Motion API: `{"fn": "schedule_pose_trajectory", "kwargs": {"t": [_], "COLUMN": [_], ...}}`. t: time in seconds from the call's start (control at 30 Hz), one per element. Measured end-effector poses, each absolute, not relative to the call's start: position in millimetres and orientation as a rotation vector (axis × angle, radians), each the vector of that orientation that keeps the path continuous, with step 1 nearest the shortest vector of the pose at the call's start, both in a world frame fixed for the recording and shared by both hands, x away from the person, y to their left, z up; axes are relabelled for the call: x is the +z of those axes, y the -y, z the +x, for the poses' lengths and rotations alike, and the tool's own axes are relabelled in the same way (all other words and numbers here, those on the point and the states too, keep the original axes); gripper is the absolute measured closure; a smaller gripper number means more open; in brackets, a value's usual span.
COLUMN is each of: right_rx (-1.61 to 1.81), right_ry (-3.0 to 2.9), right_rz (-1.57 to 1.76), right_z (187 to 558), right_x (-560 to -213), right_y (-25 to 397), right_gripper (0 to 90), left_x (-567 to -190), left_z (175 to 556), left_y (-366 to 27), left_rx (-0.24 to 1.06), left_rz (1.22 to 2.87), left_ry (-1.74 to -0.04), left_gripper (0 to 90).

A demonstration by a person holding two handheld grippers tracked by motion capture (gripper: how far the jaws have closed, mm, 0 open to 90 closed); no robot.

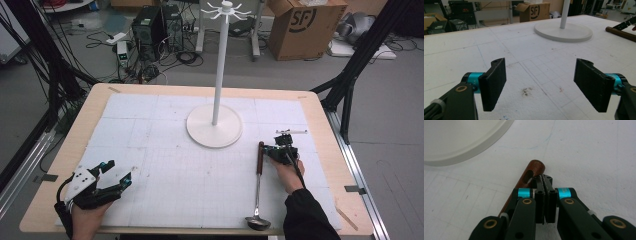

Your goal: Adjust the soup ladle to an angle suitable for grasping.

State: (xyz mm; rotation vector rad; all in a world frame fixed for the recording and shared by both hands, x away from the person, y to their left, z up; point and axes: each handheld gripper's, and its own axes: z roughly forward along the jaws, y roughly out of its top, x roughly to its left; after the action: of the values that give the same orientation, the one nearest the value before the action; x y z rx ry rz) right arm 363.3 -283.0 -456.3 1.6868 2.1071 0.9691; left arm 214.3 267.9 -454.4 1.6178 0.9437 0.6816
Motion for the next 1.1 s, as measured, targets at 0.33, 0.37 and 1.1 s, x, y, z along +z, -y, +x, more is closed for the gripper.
{"fn": "schedule_pose_trajectory", "kwargs": {"t": [0.33, 0.37, 1.1], "right_rx": [0.977, 0.962, 0.942], "right_ry": [-2.119, -2.132, -2.311], "right_rz": [1.678, 1.657, 1.557], "right_z": [365, 366, 378], "right_x": [-456, -455, -451], "right_y": [282, 279, 231], "right_gripper": [89.2, 89.2, 89.2], "left_x": [-455, -455, -454], "left_z": [215, 215, 213], "left_y": [-267, -267, -269], "left_rx": [0.677, 0.677, 0.680], "left_rz": [1.619, 1.619, 1.613], "left_ry": [-0.944, -0.944, -0.940], "left_gripper": [27.0, 27.0, 27.9]}}
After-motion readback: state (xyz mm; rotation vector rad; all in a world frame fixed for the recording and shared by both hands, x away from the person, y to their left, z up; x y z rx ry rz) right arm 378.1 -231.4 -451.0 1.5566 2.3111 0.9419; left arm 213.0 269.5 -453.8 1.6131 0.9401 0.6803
